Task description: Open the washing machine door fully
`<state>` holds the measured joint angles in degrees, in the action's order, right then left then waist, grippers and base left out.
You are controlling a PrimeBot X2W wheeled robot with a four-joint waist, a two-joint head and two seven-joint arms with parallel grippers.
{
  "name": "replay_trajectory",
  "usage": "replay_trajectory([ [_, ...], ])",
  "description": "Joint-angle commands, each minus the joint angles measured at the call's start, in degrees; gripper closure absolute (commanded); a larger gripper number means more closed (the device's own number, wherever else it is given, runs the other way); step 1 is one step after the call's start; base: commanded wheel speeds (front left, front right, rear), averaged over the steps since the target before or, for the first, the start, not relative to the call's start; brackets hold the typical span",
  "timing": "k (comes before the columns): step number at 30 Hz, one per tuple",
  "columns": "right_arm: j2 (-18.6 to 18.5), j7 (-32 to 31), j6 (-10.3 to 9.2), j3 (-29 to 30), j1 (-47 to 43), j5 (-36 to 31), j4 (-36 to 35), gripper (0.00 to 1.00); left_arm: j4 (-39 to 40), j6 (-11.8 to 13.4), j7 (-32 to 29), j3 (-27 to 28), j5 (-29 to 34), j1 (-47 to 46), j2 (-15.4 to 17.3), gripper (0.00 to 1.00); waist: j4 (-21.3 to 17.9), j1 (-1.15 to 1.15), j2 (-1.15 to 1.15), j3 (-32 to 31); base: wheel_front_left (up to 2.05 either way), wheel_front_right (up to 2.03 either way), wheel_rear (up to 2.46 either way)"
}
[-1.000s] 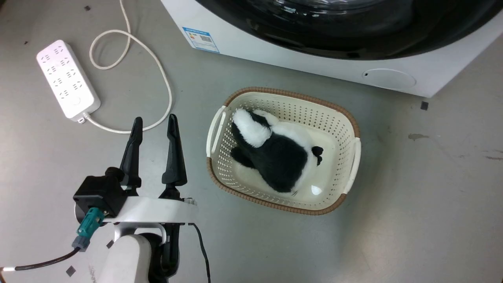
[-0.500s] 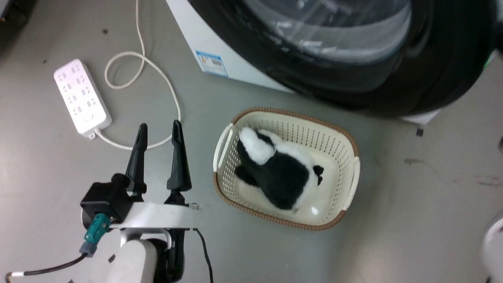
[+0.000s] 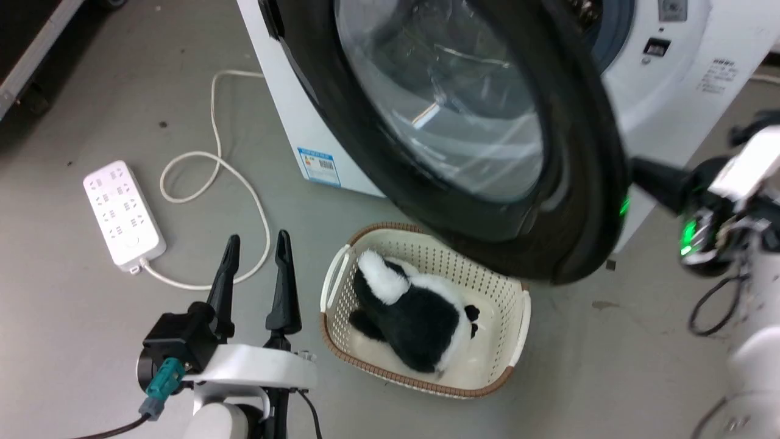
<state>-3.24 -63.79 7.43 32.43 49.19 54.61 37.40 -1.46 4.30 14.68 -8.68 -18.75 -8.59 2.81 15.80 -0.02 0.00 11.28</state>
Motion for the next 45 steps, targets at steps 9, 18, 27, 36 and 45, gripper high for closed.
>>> replay_trajectory([
  [9,0.35,4.98,0.06,-17.86,-11.41,15.50,-1.02,1.00,-0.65,-1.03,0.32,-0.69,0.63,3.19,0.07,0.00,0.57,0.02,0.00,-3.86,0.00,0.00,0.00],
  [18,0.35,11.32,0.06,-35.87,-21.29,28.85,-7.95,1.00,-2.74,-2.31,0.32,-1.83,0.56,6.02,0.07,0.00,1.43,0.02,0.00,-5.74,0.00,0.00,0.00],
  [27,0.35,17.51,0.06,-44.05,-24.40,32.49,-11.14,1.00,-3.53,-2.50,0.32,-2.28,0.15,6.29,0.07,0.00,2.04,0.02,0.00,-5.93,0.00,0.00,0.00],
  [36,-3.95,31.65,0.06,-40.25,-25.28,20.50,-17.62,0.00,-3.54,-2.52,0.32,0.02,-0.60,6.25,0.07,0.00,-1.00,0.02,0.00,-7.35,0.00,0.00,0.00],
  [45,-11.98,57.84,0.06,-40.78,-31.20,-2.94,-30.03,0.00,-2.99,-3.48,0.32,5.87,-1.57,7.51,0.07,0.00,-7.24,0.02,0.00,-9.54,0.00,0.00,0.00],
])
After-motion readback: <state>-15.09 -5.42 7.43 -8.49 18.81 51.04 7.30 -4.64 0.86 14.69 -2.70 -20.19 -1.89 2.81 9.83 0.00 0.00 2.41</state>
